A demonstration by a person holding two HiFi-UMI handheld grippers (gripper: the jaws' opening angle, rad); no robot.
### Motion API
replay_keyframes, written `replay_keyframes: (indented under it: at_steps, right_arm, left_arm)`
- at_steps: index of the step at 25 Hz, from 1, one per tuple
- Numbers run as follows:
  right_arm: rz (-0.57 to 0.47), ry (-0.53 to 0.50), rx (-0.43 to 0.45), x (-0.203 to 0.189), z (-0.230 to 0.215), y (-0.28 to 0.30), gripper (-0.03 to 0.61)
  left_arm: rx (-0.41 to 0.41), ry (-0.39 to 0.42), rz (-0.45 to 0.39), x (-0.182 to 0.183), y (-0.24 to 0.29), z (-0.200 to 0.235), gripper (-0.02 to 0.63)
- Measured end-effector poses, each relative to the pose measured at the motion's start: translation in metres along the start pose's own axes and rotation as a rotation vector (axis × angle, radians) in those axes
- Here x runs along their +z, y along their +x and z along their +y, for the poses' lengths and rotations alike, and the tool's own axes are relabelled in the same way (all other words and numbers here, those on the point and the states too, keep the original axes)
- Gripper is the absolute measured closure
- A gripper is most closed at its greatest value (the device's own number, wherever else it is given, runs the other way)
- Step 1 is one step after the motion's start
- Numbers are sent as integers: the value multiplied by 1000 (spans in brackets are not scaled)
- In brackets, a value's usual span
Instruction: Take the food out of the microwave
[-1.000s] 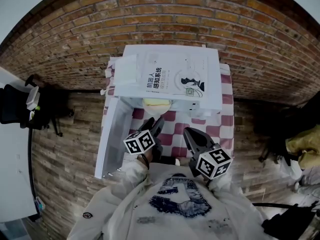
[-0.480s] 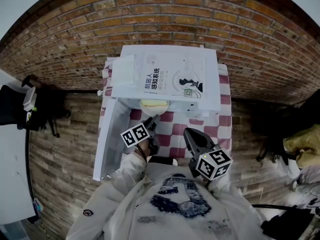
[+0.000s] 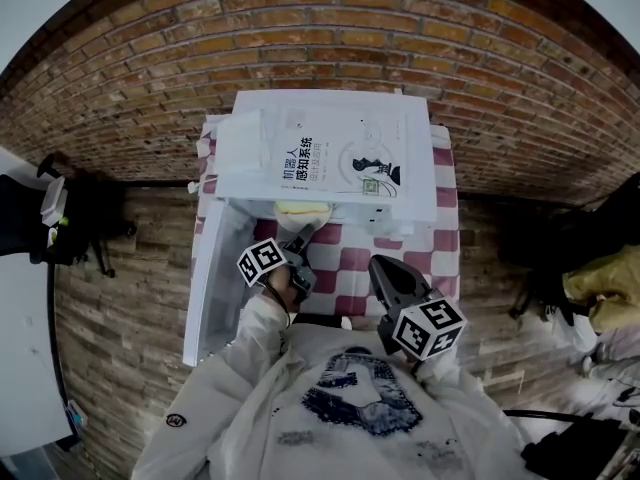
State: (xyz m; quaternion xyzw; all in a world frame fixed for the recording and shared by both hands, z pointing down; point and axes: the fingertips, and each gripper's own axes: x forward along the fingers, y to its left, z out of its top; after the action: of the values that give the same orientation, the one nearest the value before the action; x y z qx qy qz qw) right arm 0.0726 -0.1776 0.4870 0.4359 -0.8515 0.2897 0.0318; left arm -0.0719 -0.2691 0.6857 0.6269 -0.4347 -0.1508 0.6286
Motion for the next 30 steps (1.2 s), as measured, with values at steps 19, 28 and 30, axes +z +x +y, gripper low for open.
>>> replay_keyframes:
  at_steps: [19,28,30]
  right_arm:
    - [2,4,-17,2,-7,2,565]
    - [7,10,-20,0,-10,1,565]
    - [9,11,-21,0,-10,1,563]
  left_arm:
    - [-65,-181,7,1,22,6,462]
    - [-106,-238,-1,0,26,5,516]
    - [-111,-245,0,-1,27,5,533]
